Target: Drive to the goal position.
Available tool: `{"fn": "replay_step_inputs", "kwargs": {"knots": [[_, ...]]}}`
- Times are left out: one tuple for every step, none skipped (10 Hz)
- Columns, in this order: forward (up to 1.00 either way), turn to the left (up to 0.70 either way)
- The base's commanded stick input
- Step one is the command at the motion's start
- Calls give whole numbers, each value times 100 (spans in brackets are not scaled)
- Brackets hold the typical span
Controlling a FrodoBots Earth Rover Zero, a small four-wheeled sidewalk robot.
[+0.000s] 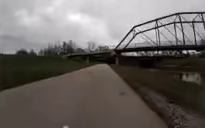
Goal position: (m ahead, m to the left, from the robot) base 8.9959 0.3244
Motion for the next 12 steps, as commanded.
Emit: {"fn": "replay_step_inputs", "kwargs": {"knots": [[100, 0], [100, 0], [100, 0], [100, 0], [100, 0], [100, 0], [100, 0], [100, 0], [100, 0], [100, 0], [100, 0], [100, 0]]}}
